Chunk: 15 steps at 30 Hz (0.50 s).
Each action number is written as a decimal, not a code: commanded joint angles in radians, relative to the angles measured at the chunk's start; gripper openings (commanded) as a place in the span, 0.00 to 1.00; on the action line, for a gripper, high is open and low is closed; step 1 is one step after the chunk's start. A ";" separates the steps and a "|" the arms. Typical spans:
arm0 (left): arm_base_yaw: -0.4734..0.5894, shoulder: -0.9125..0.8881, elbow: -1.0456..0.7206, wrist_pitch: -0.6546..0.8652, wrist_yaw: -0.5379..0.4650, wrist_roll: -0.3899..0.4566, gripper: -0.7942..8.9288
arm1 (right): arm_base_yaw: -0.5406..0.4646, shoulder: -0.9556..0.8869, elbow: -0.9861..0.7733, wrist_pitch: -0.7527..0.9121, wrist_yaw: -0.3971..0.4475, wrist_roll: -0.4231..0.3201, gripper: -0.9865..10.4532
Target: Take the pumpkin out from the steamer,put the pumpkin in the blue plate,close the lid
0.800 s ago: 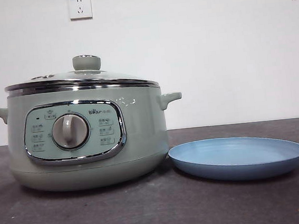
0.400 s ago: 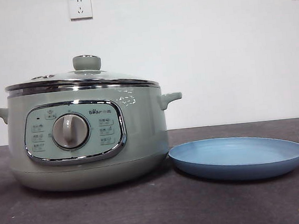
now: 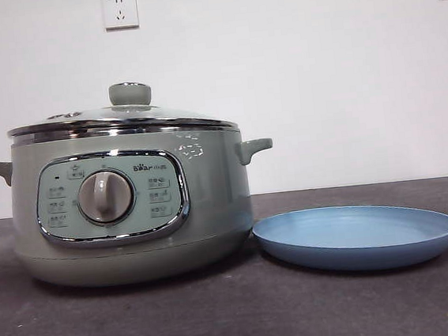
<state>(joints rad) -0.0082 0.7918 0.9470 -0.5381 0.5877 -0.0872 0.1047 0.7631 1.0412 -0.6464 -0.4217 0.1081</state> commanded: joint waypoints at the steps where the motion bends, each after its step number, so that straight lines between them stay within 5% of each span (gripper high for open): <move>1: 0.001 0.055 0.067 -0.061 0.052 0.090 0.08 | 0.001 0.048 0.058 -0.057 -0.066 -0.079 0.09; 4: -0.007 0.106 0.126 -0.099 0.070 0.092 0.24 | 0.001 0.092 0.099 -0.097 -0.105 -0.086 0.17; 7: -0.023 0.139 0.154 -0.100 0.068 0.087 0.48 | 0.001 0.122 0.117 -0.111 -0.101 -0.084 0.38; 10: -0.047 0.165 0.169 -0.095 0.068 0.080 0.48 | 0.001 0.141 0.120 -0.112 -0.101 -0.079 0.51; 15: -0.120 0.222 0.177 -0.032 0.024 0.055 0.48 | 0.001 0.158 0.120 -0.114 -0.101 -0.076 0.50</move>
<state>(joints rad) -0.1143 1.0046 1.1198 -0.5854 0.6258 -0.0238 0.1047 0.9195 1.1576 -0.7631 -0.5217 0.0368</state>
